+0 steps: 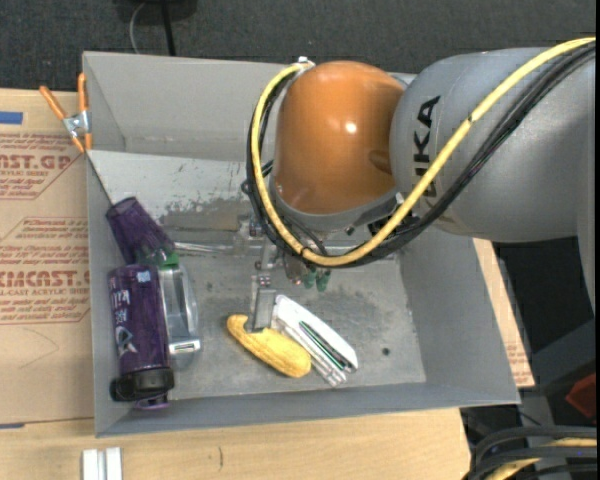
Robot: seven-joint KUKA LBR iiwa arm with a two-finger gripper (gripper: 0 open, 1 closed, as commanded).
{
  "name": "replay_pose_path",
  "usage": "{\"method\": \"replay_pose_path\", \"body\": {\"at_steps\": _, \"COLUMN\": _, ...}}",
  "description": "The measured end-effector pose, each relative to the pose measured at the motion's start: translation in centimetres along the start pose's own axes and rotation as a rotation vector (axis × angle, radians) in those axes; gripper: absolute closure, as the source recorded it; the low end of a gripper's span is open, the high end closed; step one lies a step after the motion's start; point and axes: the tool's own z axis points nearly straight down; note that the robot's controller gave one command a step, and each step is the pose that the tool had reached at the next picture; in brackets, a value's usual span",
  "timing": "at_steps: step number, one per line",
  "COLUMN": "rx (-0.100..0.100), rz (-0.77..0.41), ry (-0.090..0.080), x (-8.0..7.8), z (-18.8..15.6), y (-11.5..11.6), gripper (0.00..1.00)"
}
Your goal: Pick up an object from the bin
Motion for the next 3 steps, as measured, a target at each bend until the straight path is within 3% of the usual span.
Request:
{"method": "replay_pose_path", "body": {"at_steps": 1, "rx": -0.002, "rz": 0.003, "ry": -0.008, "x": -0.1, "z": -0.5, "y": -0.1, "gripper": 0.00}}
{"method": "replay_pose_path", "body": {"at_steps": 2, "rx": -0.005, "rz": 0.053, "ry": -0.014, "x": 0.0, "z": 1.5, "y": -1.0, "gripper": 0.00}}
{"method": "replay_pose_path", "body": {"at_steps": 3, "rx": -0.003, "rz": 0.126, "ry": -0.008, "x": 1.9, "z": 5.7, "y": -4.9, "gripper": 0.00}}
